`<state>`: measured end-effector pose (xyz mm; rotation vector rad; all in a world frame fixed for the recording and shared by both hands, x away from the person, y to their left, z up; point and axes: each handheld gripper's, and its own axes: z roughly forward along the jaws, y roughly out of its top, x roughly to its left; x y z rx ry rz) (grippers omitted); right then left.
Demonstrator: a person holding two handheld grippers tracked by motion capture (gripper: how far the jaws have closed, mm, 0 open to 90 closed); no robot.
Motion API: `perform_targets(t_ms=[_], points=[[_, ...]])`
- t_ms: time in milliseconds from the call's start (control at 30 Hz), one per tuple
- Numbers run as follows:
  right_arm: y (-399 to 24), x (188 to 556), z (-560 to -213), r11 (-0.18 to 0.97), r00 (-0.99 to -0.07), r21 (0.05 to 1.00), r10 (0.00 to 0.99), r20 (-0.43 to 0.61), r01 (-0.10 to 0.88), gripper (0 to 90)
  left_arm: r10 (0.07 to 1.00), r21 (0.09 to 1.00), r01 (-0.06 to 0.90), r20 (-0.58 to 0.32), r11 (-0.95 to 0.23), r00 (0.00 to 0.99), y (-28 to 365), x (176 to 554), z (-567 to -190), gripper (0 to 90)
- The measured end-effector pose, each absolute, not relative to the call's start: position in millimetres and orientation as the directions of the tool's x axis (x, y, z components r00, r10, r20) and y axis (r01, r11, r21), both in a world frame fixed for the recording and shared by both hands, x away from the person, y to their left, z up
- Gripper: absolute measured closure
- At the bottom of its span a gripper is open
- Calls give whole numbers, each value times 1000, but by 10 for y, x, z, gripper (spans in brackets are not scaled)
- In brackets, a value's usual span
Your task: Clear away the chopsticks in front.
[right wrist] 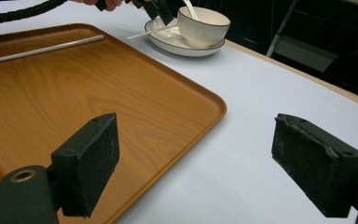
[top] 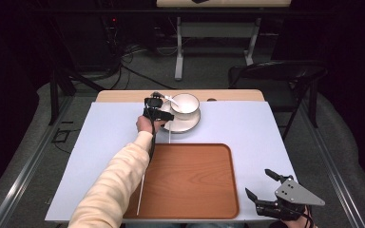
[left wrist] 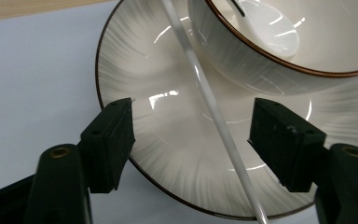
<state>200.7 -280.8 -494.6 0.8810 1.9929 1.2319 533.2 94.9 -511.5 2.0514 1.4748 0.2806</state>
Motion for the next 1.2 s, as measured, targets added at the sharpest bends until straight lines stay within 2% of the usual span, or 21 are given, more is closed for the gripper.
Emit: perform_targets(t_ms=[167,200,433,700,933,1200], points=[[-2808,2007,-4946,340,-580,916,798,-162,212,143,915,559,804,-187,-201,358,921,5360,-5145,450],[-2808,2007,-4946,339,-580,917,799,-162,211,143,914,559,805,-189,-201,359,915,5363,-5147,497],[-2811,2006,-4946,339,-580,917,799,-162,211,143,922,534,829,-213,-166,322,898,5429,-5203,629],[-2814,2005,-4946,336,-579,918,800,-160,210,143,932,515,845,-217,-145,292,914,5466,-5246,721],[-2814,2005,-4946,336,-579,918,800,-159,212,143,941,509,850,-204,-134,271,912,5479,-5267,837],[-2817,2005,-4946,335,-579,918,800,-159,211,143,943,522,847,-223,-100,248,1004,5491,-5249,849]])
